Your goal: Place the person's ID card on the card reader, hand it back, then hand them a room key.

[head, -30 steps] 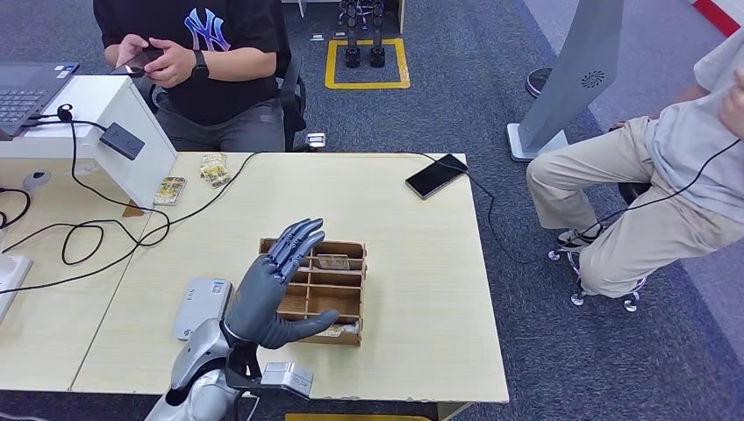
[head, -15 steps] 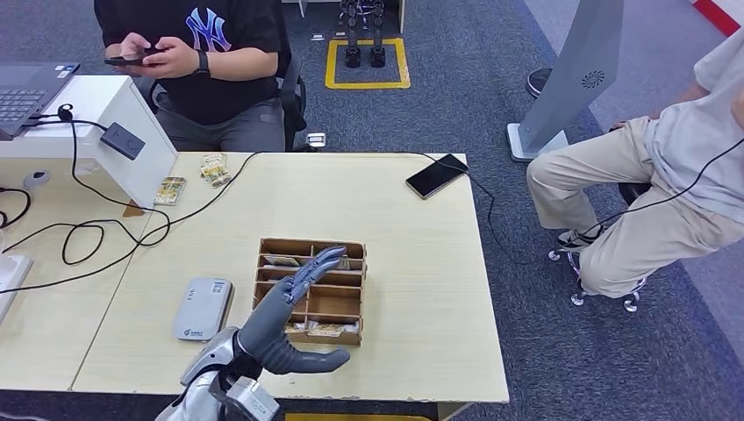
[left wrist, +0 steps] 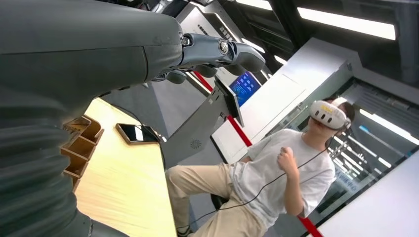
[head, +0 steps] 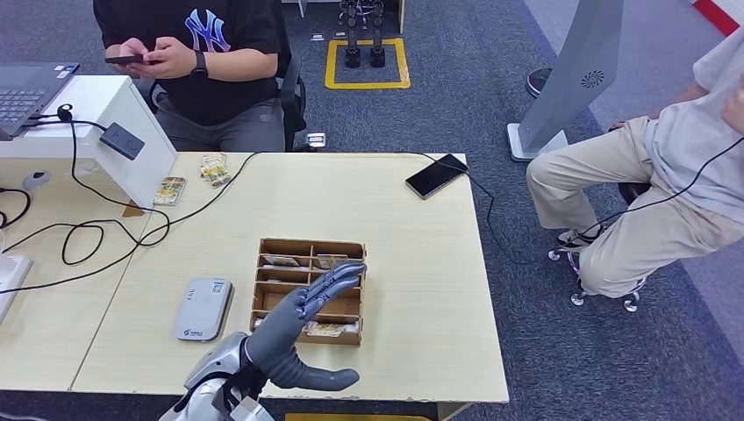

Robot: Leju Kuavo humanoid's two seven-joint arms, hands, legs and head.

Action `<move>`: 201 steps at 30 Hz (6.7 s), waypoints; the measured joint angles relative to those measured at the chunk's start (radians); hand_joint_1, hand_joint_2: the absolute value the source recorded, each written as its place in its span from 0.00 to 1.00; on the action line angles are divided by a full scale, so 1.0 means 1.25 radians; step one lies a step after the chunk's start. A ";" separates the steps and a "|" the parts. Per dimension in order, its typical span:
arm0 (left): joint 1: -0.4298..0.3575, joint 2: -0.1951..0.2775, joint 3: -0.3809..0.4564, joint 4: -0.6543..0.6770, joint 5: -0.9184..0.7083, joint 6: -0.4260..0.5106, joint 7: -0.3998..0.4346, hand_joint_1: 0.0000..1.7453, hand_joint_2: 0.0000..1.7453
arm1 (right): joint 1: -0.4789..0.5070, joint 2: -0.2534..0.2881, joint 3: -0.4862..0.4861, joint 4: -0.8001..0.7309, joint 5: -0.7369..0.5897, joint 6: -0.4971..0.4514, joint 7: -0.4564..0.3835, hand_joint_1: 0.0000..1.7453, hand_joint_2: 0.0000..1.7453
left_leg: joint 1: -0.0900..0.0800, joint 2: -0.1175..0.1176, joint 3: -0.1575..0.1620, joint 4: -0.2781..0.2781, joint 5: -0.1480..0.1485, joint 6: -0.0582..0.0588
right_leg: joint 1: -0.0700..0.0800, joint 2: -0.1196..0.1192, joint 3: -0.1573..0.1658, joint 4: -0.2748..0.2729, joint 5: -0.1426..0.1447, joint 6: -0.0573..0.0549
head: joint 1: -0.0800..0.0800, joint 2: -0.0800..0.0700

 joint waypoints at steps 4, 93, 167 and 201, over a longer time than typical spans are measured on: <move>-0.003 0.010 -0.008 0.007 -0.035 0.005 0.000 0.00 1.00 | 0.000 0.000 0.000 0.000 0.003 0.000 0.000 0.00 1.00 | 0.000 0.000 0.000 0.000 0.000 0.000 | 0.000 0.000 0.000 0.000 0.000 0.000 | 0.000 0.000; -0.216 0.082 -0.171 0.272 -0.541 0.093 0.410 0.15 1.00 | 0.009 0.012 0.000 -0.050 0.065 0.000 0.058 0.00 1.00 | 0.000 0.000 0.000 0.000 0.000 0.000 | 0.000 0.000 0.000 0.000 0.000 0.000 | 0.000 0.000; 0.065 -0.070 0.051 0.031 -0.249 0.408 0.118 0.00 1.00 | 0.010 0.013 0.000 -0.037 0.036 0.000 0.034 0.00 1.00 | 0.000 0.000 0.000 0.000 0.000 0.000 | 0.000 0.000 0.000 0.000 0.000 0.000 | 0.000 0.000; 0.005 0.003 0.018 0.163 -0.573 0.384 0.297 0.00 1.00 | 0.010 0.013 0.000 -0.031 0.053 0.000 0.030 0.00 1.00 | 0.000 0.000 0.000 0.000 0.000 0.000 | 0.000 0.000 0.000 0.000 0.000 0.000 | 0.000 0.000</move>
